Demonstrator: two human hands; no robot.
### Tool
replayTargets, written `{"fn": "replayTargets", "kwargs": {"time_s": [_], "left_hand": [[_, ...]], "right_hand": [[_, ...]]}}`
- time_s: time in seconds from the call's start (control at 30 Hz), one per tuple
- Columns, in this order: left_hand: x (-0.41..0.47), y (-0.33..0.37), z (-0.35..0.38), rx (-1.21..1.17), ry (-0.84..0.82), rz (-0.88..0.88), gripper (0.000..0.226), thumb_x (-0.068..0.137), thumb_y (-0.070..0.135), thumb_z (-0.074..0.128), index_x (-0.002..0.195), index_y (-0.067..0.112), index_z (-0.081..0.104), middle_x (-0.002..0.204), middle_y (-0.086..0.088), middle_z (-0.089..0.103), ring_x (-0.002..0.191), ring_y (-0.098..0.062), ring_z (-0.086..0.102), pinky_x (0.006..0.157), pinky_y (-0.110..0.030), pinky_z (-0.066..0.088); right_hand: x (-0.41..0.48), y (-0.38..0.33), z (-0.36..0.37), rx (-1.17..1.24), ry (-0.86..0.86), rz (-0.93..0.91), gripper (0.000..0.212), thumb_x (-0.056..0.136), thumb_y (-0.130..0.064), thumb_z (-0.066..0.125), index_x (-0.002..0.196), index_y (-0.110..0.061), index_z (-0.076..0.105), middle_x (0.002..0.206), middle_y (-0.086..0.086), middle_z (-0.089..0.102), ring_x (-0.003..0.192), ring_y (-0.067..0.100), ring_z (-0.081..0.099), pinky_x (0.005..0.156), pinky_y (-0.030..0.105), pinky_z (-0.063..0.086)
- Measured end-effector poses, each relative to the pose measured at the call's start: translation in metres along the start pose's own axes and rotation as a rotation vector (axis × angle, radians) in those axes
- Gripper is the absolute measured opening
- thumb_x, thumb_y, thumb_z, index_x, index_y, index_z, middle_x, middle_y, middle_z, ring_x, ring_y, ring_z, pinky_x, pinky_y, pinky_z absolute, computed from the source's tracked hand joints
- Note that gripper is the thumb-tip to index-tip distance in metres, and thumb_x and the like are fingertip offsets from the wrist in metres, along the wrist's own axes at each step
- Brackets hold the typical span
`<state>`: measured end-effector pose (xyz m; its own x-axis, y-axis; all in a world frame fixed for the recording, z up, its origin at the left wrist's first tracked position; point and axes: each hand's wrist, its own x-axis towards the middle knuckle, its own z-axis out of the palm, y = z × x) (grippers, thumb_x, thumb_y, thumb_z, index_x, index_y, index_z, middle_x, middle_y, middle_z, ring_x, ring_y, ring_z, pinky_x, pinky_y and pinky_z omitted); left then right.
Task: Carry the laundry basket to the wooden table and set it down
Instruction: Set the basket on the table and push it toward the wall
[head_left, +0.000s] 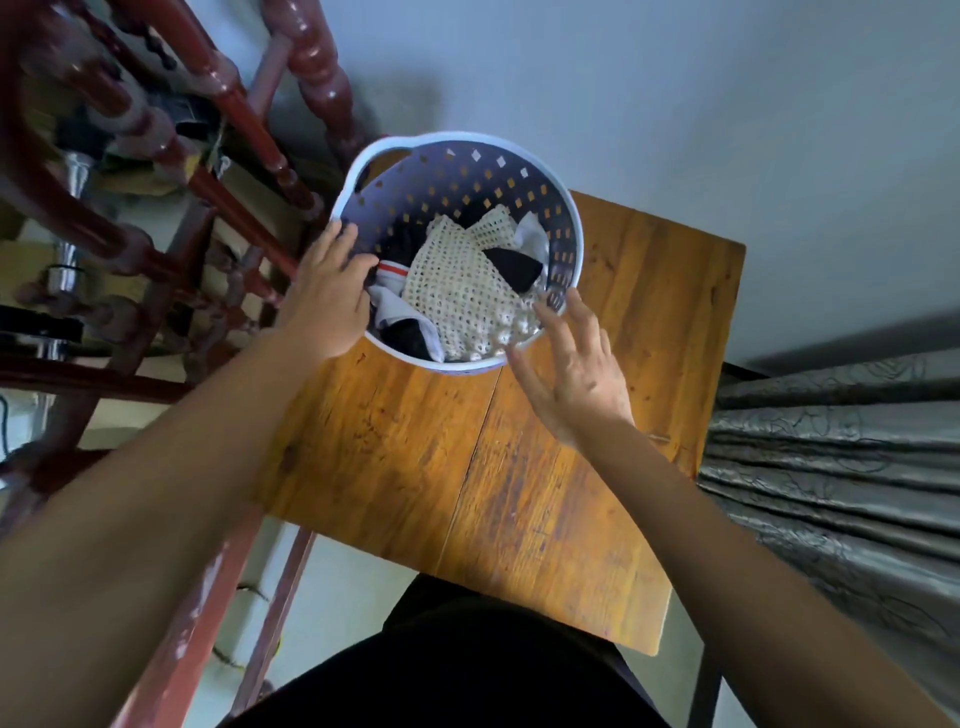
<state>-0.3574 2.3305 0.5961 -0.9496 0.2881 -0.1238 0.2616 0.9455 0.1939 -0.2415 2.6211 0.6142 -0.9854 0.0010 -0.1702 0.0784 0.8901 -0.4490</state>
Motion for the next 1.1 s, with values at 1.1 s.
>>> {"fn": "replayTargets", "kwargs": {"time_s": [1.1], "left_hand": [[0.056,-0.042,0.001,0.050,0.236,0.155,0.047,0.104,0.031,0.045,0.091,-0.004,0.072,0.089,-0.024,0.072,0.108,-0.048,0.064,0.098,-0.064,0.044]], "right_hand": [[0.165,-0.069,-0.004,-0.212,-0.138,0.011,0.066,0.106,-0.062,0.024,0.165,-0.033,0.022,0.178,0.006,0.001,0.161,0.028,0.015,0.110,0.053,0.047]]}}
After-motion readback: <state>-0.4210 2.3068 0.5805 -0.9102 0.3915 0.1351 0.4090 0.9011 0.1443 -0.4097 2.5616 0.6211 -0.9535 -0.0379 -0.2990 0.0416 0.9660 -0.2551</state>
